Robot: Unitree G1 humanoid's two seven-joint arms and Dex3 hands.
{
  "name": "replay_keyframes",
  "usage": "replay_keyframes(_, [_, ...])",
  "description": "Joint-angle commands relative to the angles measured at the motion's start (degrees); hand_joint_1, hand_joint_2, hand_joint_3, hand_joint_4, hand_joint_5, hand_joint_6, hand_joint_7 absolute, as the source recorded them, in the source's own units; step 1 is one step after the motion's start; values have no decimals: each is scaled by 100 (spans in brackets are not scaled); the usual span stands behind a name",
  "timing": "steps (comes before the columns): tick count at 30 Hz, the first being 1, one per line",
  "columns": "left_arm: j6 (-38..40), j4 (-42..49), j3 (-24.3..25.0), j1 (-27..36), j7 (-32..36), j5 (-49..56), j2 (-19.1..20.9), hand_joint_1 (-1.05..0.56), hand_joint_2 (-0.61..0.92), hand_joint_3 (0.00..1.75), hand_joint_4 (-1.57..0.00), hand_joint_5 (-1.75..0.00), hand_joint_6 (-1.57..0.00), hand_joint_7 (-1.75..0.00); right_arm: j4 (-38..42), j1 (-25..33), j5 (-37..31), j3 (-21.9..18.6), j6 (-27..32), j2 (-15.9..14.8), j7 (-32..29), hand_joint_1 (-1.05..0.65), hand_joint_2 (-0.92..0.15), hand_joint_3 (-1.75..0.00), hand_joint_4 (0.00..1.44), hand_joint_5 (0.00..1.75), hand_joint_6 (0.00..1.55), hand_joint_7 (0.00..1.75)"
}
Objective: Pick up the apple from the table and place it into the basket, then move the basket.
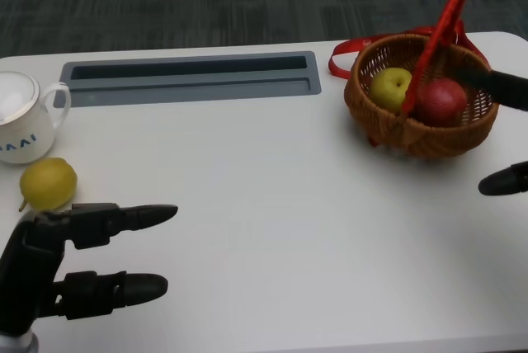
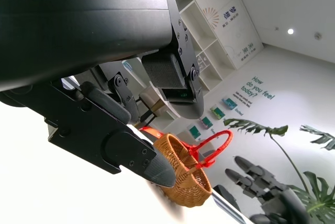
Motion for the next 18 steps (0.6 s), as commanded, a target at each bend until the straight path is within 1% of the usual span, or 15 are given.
replay_keyframes(1, [-54, 60, 36, -45, -64, -44, 111, -56, 69, 0, -103, 0, -95, 0, -441, 332, 356, -173, -161, -48, 166, -75, -76, -1, 33, 2, 29, 1])
replay_keyframes(2, [-55, 75, 27, -59, -76, -63, 114, -56, 69, 0, -103, 0, -95, 0, -672, 488, 441, -189, -183, -17, 189, -75, -77, -1, 34, 2, 30, 1])
replay_keyframes(5, [-57, 108, -11, -110, -143, -138, 139, -55, 70, 0, -104, 0, -95, 0, -1704, 1150, 758, -216, -272, 153, 205, -76, -80, -1, 38, 3, 33, 2])
replay_keyframes(7, [-56, 99, -18, -119, -184, -165, 151, -55, 70, 0, -104, 0, -95, 0, -2170, 1409, 870, -238, -206, 229, 225, -76, -81, -2, 41, 3, 35, 2])
replay_keyframes(13, [-61, 97, -7, -124, -247, -206, 142, -55, 70, 0, -104, 0, -95, 0, -2629, 1621, 916, -333, 63, 295, 312, -76, -82, -1, 43, 2, 37, 1])
replay_keyframes(15, [-47, 37, -7, -118, -245, -198, 124, -56, 70, 0, -104, 0, -95, 0, -2801, 1734, 1020, -252, 91, 505, 317, -74, -83, -1, 45, 2, 38, 2])
replay_keyframes(18, [-5, -102, -13, -95, -238, -185, 93, -59, 71, 0, -103, 0, -94, 0, -3052, 1931, 1282, -42, 117, 960, 373, -66, -82, 0, 51, 3, 43, 2])
